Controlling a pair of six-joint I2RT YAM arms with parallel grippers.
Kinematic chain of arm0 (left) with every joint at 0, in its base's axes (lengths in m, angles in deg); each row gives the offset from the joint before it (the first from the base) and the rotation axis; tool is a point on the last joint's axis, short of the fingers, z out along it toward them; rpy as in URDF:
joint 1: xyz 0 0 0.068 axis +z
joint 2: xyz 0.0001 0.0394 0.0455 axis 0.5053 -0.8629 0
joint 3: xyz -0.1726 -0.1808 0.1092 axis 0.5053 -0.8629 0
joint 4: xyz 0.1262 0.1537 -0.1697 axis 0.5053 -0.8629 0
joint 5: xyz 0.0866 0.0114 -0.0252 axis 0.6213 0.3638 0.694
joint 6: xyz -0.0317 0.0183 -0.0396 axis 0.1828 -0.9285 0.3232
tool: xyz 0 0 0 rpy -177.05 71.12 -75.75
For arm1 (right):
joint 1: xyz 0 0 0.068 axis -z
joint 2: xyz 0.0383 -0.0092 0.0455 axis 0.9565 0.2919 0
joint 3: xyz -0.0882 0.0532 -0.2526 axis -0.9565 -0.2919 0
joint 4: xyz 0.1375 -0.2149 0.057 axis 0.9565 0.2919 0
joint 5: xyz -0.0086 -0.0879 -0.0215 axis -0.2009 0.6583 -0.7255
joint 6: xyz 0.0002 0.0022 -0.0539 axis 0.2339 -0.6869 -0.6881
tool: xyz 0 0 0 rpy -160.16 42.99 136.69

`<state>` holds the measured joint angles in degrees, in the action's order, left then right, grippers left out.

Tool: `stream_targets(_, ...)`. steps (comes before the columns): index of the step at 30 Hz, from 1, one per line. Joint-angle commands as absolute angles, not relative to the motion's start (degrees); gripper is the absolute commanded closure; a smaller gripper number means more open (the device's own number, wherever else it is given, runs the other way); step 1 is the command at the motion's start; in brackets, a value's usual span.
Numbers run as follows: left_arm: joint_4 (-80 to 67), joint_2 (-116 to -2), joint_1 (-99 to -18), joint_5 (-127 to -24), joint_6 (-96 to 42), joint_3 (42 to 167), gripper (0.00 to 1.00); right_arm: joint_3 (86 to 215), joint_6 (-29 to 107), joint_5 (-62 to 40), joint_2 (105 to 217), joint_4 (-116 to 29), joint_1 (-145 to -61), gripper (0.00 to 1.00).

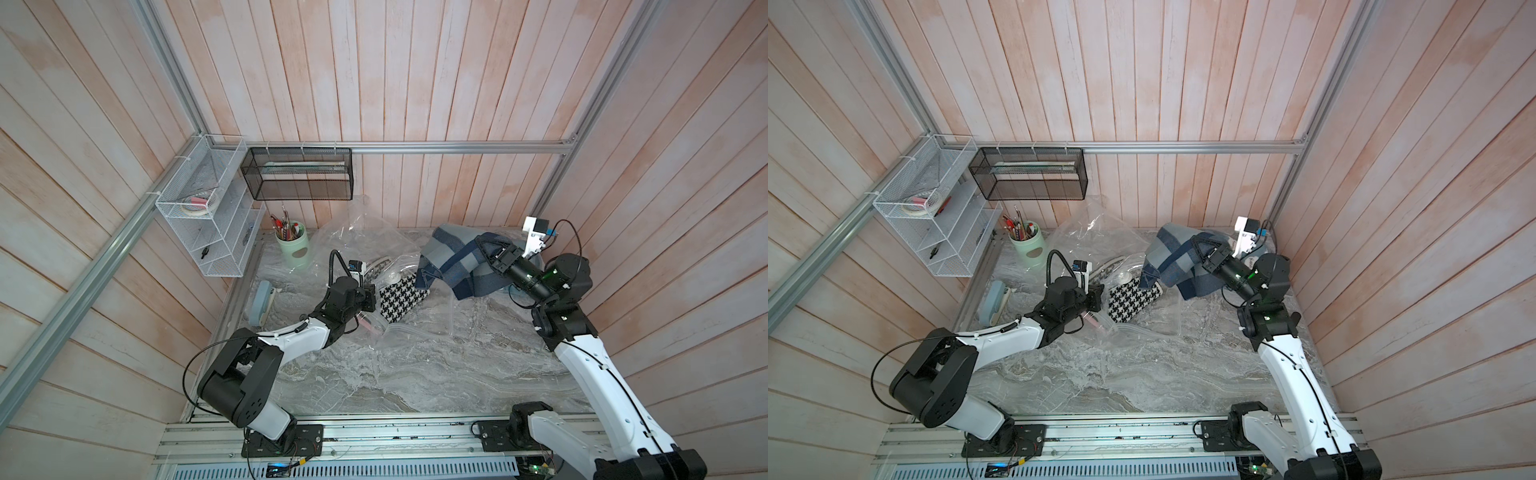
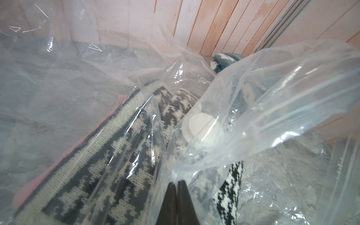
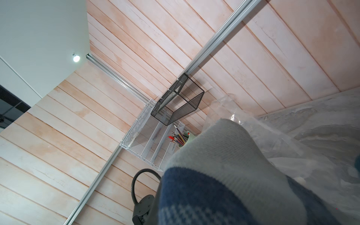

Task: Take the blanket out of the vacuum bag
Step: Take out the blanket from the vacuum bag, then place the blanket at the center of the board.

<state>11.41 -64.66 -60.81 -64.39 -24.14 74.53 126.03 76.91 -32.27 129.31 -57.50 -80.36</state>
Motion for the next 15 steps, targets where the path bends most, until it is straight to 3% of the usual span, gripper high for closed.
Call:
stream_targets(1,9.5,-63.3,-60.9,-63.3,-24.5,73.1,1.00,125.8,73.4,-33.5,125.9,-54.2,-77.3,1.00)
stream_targets(7,9.6,-63.5,-60.9,-63.4,-24.5,73.0,1.00,125.0,72.5,-36.8,122.8,-50.6,-70.3,1.00)
stream_targets(15,9.8,-64.0,-61.0,-63.5,-24.4,73.0,1.00,115.4,69.8,-35.8,121.3,-49.4,-69.4,1.00)
